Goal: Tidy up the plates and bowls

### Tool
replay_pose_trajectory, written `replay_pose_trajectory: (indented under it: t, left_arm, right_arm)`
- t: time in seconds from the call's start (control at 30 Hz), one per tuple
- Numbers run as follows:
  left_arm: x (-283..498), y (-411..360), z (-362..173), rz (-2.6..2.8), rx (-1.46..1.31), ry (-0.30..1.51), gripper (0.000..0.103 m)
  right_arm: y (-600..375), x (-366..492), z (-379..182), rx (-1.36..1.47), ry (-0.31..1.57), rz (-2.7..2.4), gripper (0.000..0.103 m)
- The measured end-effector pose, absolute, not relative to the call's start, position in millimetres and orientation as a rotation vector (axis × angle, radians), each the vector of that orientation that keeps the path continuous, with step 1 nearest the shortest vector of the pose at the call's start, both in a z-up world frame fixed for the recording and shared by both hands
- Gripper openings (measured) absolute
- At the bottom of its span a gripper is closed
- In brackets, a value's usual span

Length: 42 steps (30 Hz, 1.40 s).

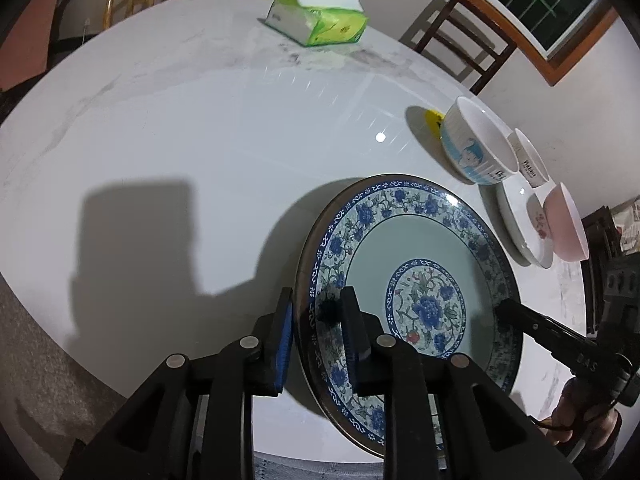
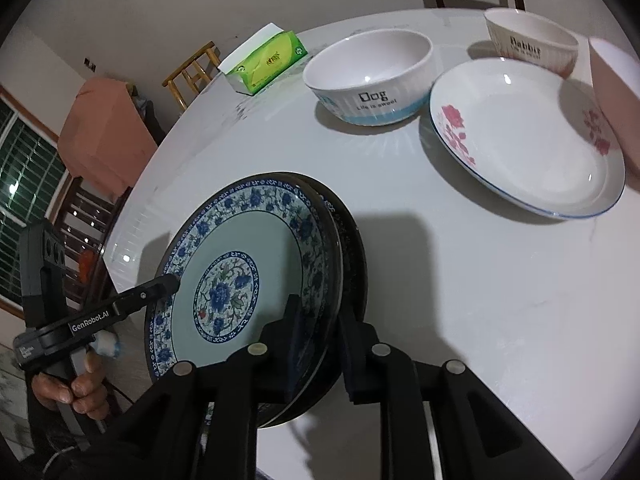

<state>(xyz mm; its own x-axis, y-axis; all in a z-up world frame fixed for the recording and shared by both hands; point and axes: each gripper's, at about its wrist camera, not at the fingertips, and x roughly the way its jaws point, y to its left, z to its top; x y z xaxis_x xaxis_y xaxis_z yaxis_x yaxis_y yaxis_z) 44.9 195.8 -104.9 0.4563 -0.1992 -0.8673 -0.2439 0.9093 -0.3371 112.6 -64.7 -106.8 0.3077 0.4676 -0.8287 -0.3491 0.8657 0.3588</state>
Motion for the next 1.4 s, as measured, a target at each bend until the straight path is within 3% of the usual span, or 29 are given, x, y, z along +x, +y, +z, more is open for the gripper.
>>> replay_pose_trajectory:
  t: [0.33, 1.2, 1.4]
  left_arm:
    - [44.7, 193.8, -107.2, 0.033, -0.458, 1.098, 0.02]
    - [39.0, 178.8, -102.3, 0.114, -0.346, 1.055, 0.026]
    - [32.9, 179.2, -94.4, 0.174, -0.303, 1.021, 0.035]
  right_arm:
    - [-50.5, 102.7, -102.4, -0.008, 1.066, 0.51, 0.031]
    - [-39.6, 94.6, -99.4, -0.131, 1.026, 0.462, 0.031]
    - [-40.5, 94.1, -100.0, -0.126, 1.024, 0.457, 0.031]
